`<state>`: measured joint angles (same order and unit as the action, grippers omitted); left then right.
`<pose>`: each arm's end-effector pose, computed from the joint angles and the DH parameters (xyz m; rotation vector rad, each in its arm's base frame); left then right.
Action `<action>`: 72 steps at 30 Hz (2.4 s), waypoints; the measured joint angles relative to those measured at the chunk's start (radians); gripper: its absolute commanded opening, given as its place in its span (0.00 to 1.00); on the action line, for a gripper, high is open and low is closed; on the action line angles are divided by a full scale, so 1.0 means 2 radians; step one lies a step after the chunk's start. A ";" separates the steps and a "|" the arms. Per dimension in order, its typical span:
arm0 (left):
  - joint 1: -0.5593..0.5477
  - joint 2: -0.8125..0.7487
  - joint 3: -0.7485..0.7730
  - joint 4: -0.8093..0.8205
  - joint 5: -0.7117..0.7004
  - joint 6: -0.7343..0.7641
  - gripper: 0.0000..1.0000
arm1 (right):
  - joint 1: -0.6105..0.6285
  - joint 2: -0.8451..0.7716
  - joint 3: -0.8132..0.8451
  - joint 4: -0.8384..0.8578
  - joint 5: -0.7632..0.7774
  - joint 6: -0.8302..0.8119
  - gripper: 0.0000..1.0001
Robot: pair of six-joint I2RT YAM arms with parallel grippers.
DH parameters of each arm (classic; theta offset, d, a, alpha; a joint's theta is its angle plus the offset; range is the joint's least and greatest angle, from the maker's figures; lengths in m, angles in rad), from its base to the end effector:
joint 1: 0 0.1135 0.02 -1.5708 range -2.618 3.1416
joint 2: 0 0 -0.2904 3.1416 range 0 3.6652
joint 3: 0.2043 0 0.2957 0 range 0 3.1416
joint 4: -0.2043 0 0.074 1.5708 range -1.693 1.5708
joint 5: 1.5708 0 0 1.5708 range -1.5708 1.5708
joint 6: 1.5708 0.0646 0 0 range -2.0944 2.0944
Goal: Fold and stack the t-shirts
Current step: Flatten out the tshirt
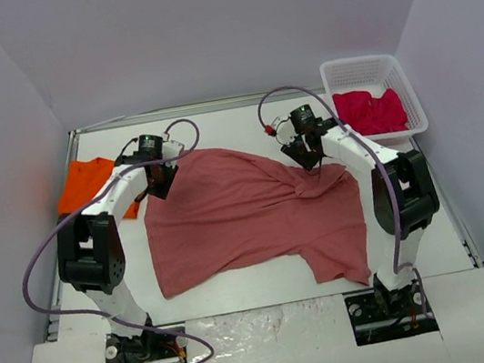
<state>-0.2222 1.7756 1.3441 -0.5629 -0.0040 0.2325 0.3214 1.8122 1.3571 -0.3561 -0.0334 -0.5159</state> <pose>0.4319 -0.0973 0.2150 0.5767 2.4995 0.0090 0.4465 0.1509 0.2216 -0.9828 2.1698 -0.0527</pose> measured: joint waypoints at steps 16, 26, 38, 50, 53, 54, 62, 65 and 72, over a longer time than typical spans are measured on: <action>0.000 0.005 0.000 0.000 0.000 0.001 0.31 | -0.027 0.054 0.011 0.001 -0.003 0.009 0.27; 0.000 0.007 0.000 0.000 0.000 0.001 0.31 | -0.033 0.054 0.010 0.001 -0.004 0.009 0.21; 0.000 0.007 0.000 0.000 0.000 0.001 0.31 | -0.036 0.054 0.001 0.004 -0.004 0.009 0.14; 0.000 0.014 0.000 0.000 0.000 0.001 0.31 | -0.039 0.054 -0.002 0.004 -0.006 0.008 0.00; 0.000 0.014 0.000 0.000 0.000 0.001 0.31 | -0.039 0.052 -0.001 0.004 -0.006 0.009 0.00; 0.000 0.014 0.000 0.000 0.000 0.001 0.31 | -0.039 0.051 0.000 0.004 -0.006 0.009 0.00; 0.000 0.014 0.000 0.000 0.000 0.001 0.31 | -0.039 0.037 0.063 -0.003 0.012 0.009 0.00; 0.000 0.014 0.000 0.000 0.000 0.001 0.31 | -0.039 0.037 0.099 -0.003 0.020 0.009 0.00; 0.000 0.015 0.000 0.000 0.000 0.001 0.31 | -0.039 0.098 0.218 0.000 0.050 0.010 0.00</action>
<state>-0.2222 1.8050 1.3434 -0.5636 -0.0040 0.2340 0.2428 2.0079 1.7927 -0.3557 0.0666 -0.4969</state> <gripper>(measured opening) 0.313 0.005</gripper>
